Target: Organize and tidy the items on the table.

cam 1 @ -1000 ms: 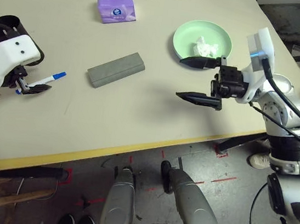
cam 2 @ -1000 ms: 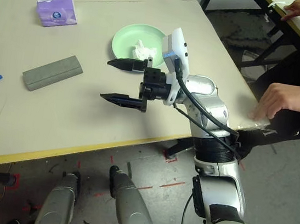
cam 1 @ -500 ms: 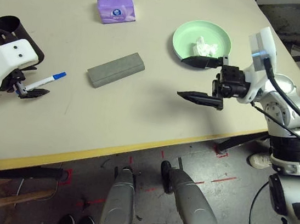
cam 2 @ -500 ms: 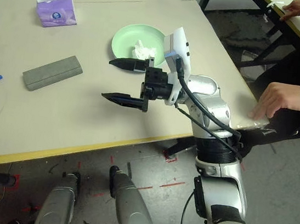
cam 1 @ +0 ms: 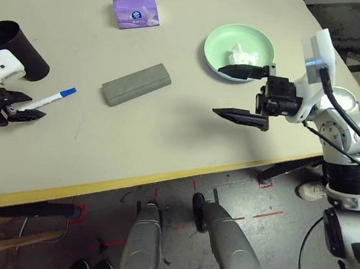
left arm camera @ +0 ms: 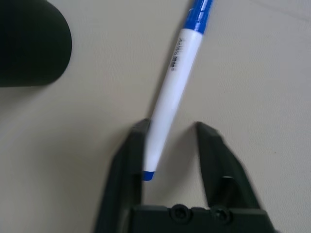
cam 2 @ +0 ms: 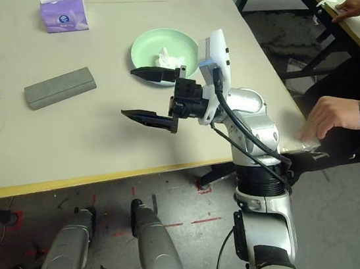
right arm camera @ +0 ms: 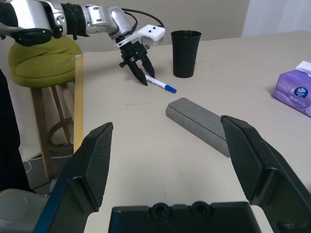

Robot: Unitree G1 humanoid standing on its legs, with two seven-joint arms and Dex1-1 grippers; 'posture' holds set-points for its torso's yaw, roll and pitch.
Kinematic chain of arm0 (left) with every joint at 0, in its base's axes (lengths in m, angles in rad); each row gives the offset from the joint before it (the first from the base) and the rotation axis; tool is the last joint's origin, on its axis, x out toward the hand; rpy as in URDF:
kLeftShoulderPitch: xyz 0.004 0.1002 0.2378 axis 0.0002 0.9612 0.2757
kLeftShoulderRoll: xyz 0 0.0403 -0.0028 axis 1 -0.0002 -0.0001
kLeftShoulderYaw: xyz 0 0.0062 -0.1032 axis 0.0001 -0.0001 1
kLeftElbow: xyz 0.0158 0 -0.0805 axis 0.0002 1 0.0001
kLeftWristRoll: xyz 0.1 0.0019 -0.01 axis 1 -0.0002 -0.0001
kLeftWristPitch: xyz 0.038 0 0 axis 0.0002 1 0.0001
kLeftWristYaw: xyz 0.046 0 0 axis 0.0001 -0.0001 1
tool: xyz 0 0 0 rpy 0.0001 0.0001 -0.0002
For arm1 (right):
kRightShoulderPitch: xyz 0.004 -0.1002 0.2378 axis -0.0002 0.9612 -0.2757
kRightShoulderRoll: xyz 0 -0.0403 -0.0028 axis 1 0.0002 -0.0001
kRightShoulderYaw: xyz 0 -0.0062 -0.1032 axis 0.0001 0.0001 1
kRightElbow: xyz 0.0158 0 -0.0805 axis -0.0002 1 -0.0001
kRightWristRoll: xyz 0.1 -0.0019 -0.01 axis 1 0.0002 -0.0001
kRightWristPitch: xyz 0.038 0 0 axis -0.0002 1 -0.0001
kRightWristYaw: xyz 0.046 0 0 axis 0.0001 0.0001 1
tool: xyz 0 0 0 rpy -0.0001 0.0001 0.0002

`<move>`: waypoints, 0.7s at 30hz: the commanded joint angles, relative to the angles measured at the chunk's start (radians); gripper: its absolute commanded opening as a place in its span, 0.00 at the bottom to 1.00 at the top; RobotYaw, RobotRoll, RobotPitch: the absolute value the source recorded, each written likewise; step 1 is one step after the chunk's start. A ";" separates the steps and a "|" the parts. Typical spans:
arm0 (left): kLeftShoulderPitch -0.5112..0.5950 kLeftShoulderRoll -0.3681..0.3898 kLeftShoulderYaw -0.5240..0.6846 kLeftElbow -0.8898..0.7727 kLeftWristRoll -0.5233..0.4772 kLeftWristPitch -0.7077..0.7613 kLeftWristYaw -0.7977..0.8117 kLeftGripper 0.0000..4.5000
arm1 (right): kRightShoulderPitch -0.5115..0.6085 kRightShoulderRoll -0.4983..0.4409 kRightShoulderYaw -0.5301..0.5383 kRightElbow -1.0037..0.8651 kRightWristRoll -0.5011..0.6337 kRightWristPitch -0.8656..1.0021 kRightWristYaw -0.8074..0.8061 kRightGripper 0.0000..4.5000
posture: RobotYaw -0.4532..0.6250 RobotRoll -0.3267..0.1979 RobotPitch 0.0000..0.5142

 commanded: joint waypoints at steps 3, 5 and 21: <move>0.005 0.013 0.002 0.023 0.003 0.004 -0.009 0.07 | -0.008 -0.005 -0.015 -0.019 0.010 -0.003 -0.002 1.00 | 0.27 0.62 0.56; 0.001 0.014 0.002 0.027 0.004 0.001 -0.010 0.06 | -0.008 -0.005 -0.015 -0.019 0.010 -0.004 -0.003 1.00 | 0.27 0.62 0.56; 0.014 -0.115 0.232 -0.370 -0.353 0.147 -0.111 0.06 | 0.002 0.012 -0.012 0.011 0.005 -0.012 -0.007 1.00 | 0.29 0.62 0.58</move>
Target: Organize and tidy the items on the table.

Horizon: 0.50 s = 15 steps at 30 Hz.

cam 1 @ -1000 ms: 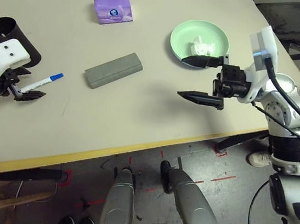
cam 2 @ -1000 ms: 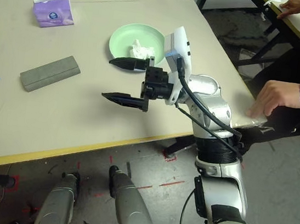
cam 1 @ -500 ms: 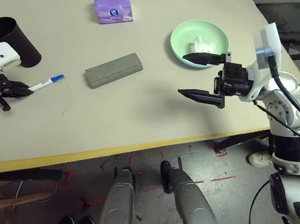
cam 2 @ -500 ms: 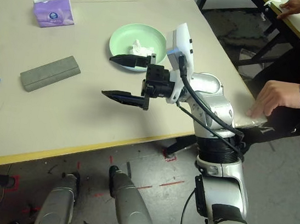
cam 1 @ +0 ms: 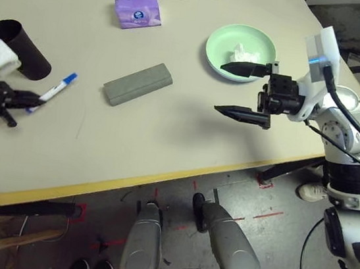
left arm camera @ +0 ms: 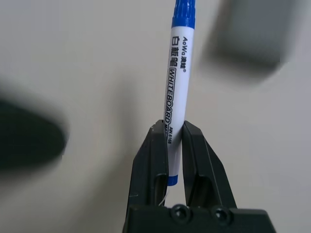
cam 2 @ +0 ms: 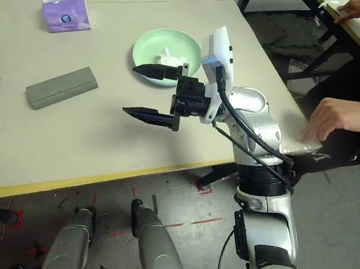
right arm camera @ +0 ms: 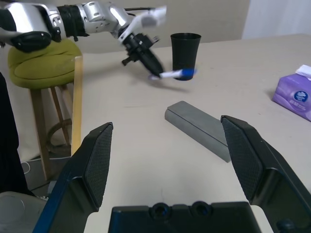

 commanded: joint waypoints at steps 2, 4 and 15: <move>0.034 -0.050 0.090 -0.222 -0.160 0.098 -0.014 0.06 | 0.002 0.010 -0.003 0.016 0.001 -0.014 0.004 1.00 | 0.30 0.62 0.58; 0.030 -0.076 0.121 -0.296 -0.216 0.130 0.007 0.06 | 0.000 0.015 -0.001 0.026 -0.003 -0.018 0.005 1.00 | 0.30 0.62 0.58; -0.092 -0.126 0.343 -0.173 -0.263 0.014 0.316 0.06 | 0.005 0.016 0.019 0.079 -0.027 -0.023 0.019 1.00 | 0.32 0.62 0.60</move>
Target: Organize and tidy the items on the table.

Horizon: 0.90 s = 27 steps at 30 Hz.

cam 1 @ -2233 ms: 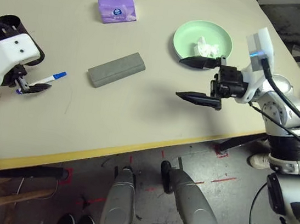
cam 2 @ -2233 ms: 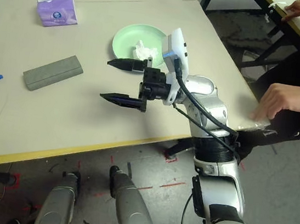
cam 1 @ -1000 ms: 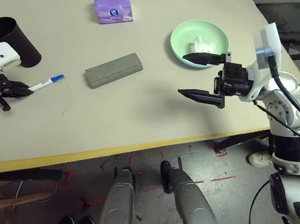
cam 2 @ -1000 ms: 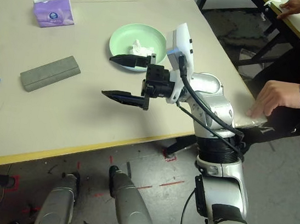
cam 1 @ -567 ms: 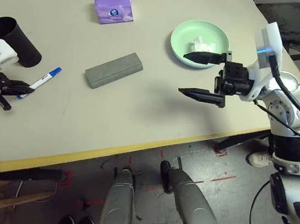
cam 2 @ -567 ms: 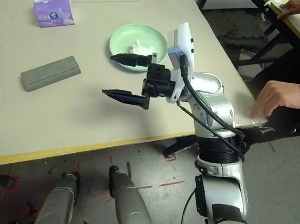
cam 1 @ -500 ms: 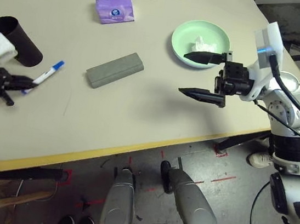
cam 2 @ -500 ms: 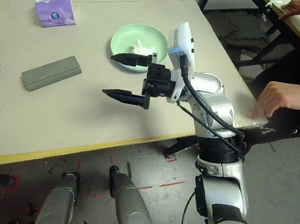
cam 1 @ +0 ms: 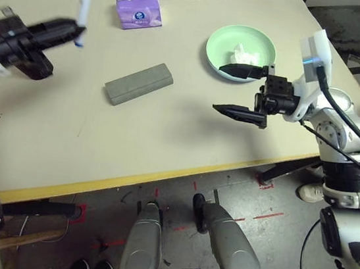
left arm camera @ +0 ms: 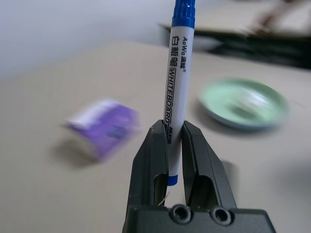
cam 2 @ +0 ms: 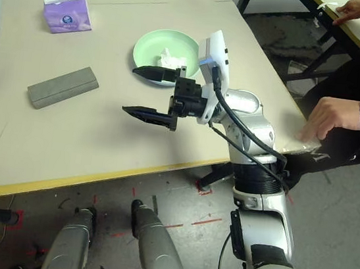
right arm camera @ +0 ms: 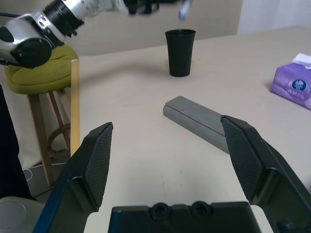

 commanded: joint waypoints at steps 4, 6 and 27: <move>-0.021 0.035 0.088 0.206 0.063 -0.170 0.143 0.06 | 0.011 -0.001 0.012 0.005 -0.010 -0.001 0.019 1.00 | 0.33 0.62 0.61; -0.040 0.045 0.091 0.273 0.082 -0.227 0.175 0.06 | 0.015 0.000 0.015 0.004 -0.007 0.003 0.024 1.00 | 0.34 0.62 0.61; -0.231 0.038 -0.029 0.681 0.226 -0.574 0.340 0.06 | 0.039 0.039 -0.012 -0.002 -0.066 -0.004 -0.161 1.00 | 0.30 0.62 0.62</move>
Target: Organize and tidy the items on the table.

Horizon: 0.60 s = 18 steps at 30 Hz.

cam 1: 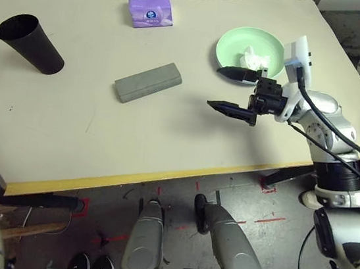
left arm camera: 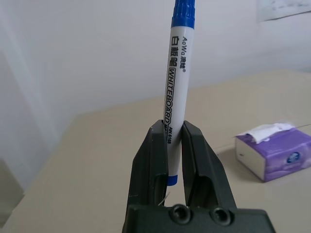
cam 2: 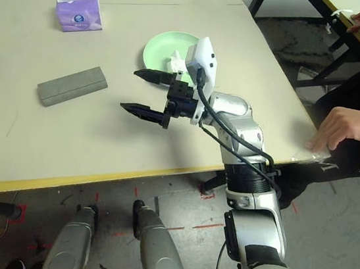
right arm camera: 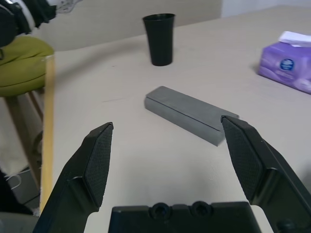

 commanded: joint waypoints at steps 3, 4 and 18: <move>0.034 -0.003 0.003 0.095 0.025 -0.039 0.066 0.06 | 0.029 -0.017 -0.034 -0.045 0.005 0.005 -0.037 1.00 | 0.30 0.62 0.62; 0.042 -0.005 0.005 0.104 0.024 -0.043 0.072 0.06 | 0.031 -0.021 -0.036 -0.048 0.006 0.008 -0.040 1.00 | 0.30 0.62 0.62; 0.150 -0.084 0.029 0.117 -0.019 -0.075 0.110 0.06 | 0.021 -0.058 -0.056 -0.081 0.030 0.045 -0.033 1.00 | 0.29 0.62 0.62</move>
